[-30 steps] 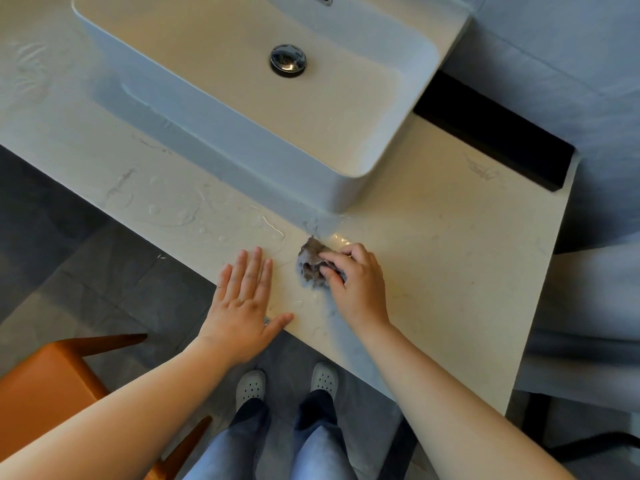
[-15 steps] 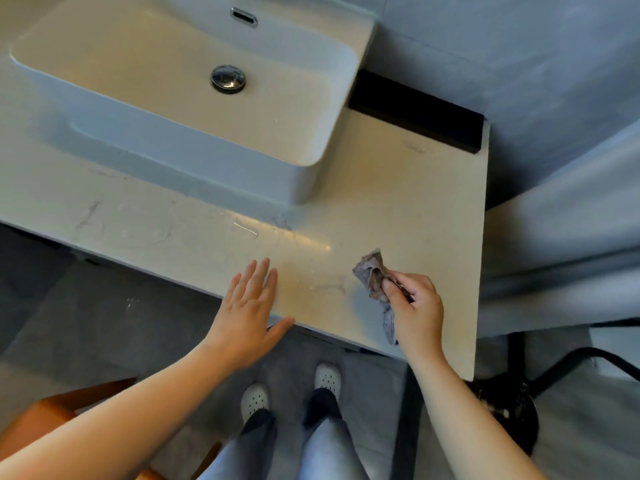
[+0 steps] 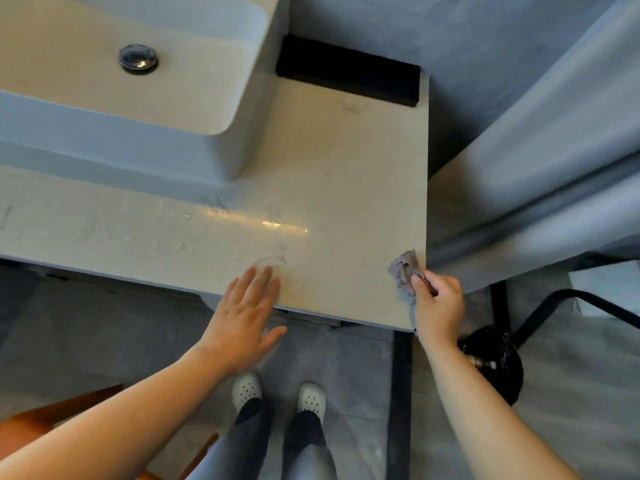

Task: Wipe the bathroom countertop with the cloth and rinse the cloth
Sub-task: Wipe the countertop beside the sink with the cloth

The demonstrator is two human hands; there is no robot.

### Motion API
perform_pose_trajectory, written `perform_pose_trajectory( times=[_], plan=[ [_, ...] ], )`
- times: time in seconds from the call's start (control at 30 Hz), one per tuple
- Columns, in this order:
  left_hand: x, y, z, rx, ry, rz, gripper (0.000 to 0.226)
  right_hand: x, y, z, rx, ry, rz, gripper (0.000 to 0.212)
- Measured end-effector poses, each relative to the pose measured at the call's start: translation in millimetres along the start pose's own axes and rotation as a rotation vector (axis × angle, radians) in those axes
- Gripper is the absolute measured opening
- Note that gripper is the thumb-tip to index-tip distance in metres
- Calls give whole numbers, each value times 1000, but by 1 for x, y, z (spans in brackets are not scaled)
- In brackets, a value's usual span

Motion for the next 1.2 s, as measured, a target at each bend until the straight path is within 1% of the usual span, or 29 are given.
perform_pose_trajectory(
  times=[0.13, 0.23, 0.3, 0.4, 0.5, 0.57, 0.7, 0.8, 0.9, 0.97, 1.07, 1.13, 1.2],
  plan=[
    [1, -6, 1, 7, 16, -61, 83, 4, -19, 15, 70, 66, 189, 24],
    [2, -8, 1, 0, 38, -43, 83, -6, -31, 44, 96, 132, 204, 22],
    [3, -7, 2, 2, 49, -30, 82, -11, -41, 63, 45, 166, 169, 21],
    [1, -2, 2, 27, 49, 23, 75, -19, -59, 88, -98, 211, 117, 22],
    [-4, 5, 3, 38, 30, 46, 73, -31, -71, 98, -228, 256, 24, 18],
    [-8, 13, 5, 53, 29, 55, 73, -40, -69, 98, -261, 292, -27, 16],
    [-23, 22, 9, 100, 99, 78, 76, -59, -57, 68, -201, 368, -35, 16],
    [-36, 18, 14, 84, 163, 73, 82, -64, -67, 14, -124, 291, 26, 18],
    [-50, 16, 15, 86, 230, 55, 86, -60, -85, -11, -126, 214, 99, 20],
    [-58, 14, 15, 62, 250, 27, 89, -57, -92, 0, -123, 223, 134, 21],
    [-70, 10, 15, 24, 216, -38, 90, -56, -98, 40, -123, 280, 122, 21],
    [-79, 12, 14, 38, 226, -35, 90, -56, -103, 68, -142, 314, 129, 18],
    [-90, 15, 13, 60, 273, -7, 91, -58, -109, 94, -190, 350, 118, 15]
  ],
)
Point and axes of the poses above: each hand's wrist, its own z-axis away from the middle knuckle, its own y-axis out of the back of the hand, x = y × z, the point moved 6 cm from there along -z, towards the middle knuckle, and after that the axes turned 2 degrees about x, right-handed, at the moved point
